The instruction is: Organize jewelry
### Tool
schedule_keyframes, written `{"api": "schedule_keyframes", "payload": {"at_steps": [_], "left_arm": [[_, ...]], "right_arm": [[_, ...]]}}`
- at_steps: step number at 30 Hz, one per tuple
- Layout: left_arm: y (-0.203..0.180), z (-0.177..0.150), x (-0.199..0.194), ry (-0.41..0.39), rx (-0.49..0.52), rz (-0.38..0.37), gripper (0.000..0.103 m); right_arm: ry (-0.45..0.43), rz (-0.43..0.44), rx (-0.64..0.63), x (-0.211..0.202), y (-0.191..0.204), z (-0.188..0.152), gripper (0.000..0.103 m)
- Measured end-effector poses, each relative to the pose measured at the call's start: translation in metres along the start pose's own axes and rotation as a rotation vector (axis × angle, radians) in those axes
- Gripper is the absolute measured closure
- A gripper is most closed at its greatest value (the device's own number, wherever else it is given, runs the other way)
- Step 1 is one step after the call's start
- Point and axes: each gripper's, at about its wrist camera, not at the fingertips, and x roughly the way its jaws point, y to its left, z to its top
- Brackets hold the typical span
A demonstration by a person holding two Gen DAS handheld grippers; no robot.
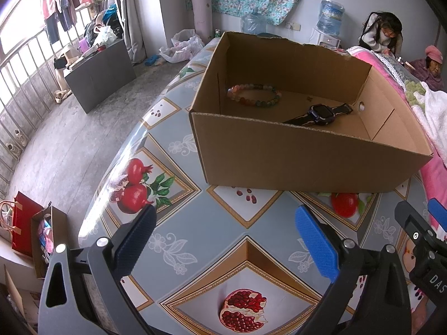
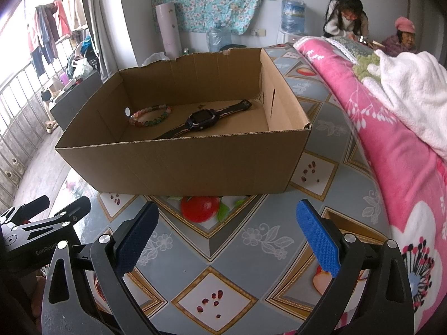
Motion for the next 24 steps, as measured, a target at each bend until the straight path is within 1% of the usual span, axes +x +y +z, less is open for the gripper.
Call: {"api": "schedule_keyframes", "payload": {"at_steps": [24], "left_arm": [[0.0017,-0.0012,0.0006,0.003,-0.004,-0.004,0.006]], "right_arm": [[-0.002,-0.001,-0.001,0.0002,0.0019,-0.0005,0.008]]}}
